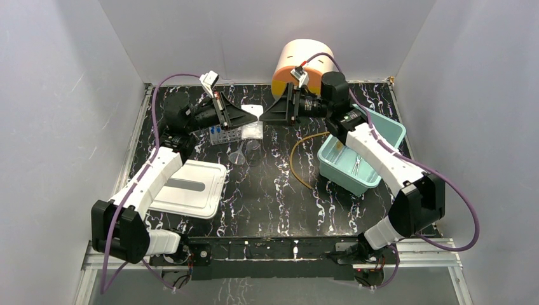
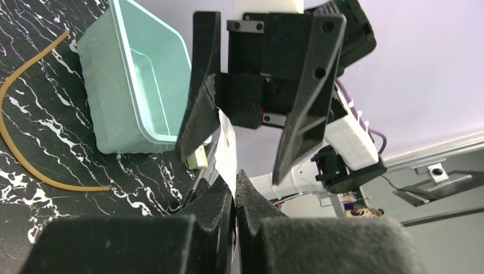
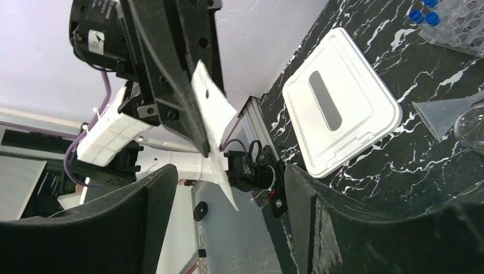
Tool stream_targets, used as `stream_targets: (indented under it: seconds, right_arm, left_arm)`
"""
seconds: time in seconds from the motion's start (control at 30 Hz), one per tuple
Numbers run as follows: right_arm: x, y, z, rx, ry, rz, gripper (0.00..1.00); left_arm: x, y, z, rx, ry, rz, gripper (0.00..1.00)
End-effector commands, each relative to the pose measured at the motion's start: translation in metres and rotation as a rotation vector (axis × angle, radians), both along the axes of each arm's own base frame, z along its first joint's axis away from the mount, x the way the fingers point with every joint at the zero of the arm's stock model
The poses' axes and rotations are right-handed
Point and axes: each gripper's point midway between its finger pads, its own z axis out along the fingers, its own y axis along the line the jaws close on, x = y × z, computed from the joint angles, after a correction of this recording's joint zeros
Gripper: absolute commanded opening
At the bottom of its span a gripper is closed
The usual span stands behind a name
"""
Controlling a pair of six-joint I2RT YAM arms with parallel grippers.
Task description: Organize the chemistry lab equipment
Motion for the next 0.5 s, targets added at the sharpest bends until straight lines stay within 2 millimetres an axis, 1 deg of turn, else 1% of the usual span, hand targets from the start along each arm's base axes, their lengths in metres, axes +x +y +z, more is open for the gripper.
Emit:
stream_targets:
  seconds: [0.0, 0.07, 0.13, 0.2, 0.27, 0.33, 0.47]
  right_arm:
    - [-0.0166, 0.0049, 0.0270, 0.081, -0.112, 0.051, 0.77]
    - [-0.0168, 0.0082, 0.0249, 0.087, -0.100, 0.052, 0.74]
    - [-0.0157, 0.0095, 0.0269, 0.105, -0.092, 0.042, 0.68]
    - [-0.0138, 0.0098, 0.0298, 0.130, -0.089, 0.025, 0.59]
    - [-0.0134, 0.0096, 0.0314, 0.149, -0.085, 0.016, 0.50]
    - [-0.0124, 0.0097, 0.0300, 0.152, -0.076, 0.008, 0.42]
    - [-0.0092, 0.0112, 0.0296, 0.158, -0.065, -0.005, 0.22]
  left_arm:
    - [0.0088, -0.0015, 0.0121, -0.056, 0.023, 0.032, 0.00]
    - [0.0091, -0.0031, 0.0148, -0.074, 0.030, 0.027, 0.00]
    - [0.0091, -0.0038, 0.0154, -0.079, 0.036, 0.026, 0.00]
    - [0.0096, -0.0036, 0.0155, -0.080, 0.037, 0.030, 0.00]
    - [0.0101, -0.0036, 0.0170, -0.082, 0.037, 0.032, 0.02]
    - [0.0100, -0.0039, 0.0184, -0.089, 0.042, 0.029, 0.03]
    - [0.0089, -0.0040, 0.0191, -0.103, 0.047, 0.023, 0.03]
